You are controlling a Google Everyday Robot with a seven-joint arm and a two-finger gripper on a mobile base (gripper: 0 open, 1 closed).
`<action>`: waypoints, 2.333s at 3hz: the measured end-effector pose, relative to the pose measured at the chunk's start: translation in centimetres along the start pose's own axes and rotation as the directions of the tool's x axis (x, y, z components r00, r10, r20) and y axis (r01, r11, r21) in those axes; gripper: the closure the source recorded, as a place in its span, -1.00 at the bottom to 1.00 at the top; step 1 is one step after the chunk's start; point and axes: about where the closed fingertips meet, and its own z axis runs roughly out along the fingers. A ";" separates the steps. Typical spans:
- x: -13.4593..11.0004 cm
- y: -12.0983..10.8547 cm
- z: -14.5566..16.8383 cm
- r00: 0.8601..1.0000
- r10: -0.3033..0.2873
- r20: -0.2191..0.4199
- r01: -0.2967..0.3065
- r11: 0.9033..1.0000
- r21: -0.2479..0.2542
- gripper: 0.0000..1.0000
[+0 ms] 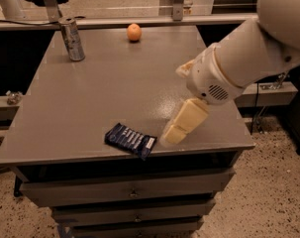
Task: Move rxbar blueberry near orange
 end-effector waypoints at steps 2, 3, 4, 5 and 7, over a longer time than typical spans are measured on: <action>-3.1 3.1 6.0 0.991 0.069 0.115 -0.060 0.995 -0.084 -1.00; -3.9 4.6 8.4 0.990 0.067 0.125 -0.056 0.994 -0.093 -1.00; -3.8 5.5 10.2 0.990 0.069 0.121 -0.058 0.994 -0.096 -1.00; -3.2 6.0 11.6 0.991 0.078 0.113 -0.067 0.993 -0.101 -1.00; -2.6 6.4 12.7 0.987 0.107 0.121 -0.094 0.990 -0.110 -0.22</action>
Offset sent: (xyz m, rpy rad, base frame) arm -0.0162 0.1019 -0.0583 0.1976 0.0935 0.0277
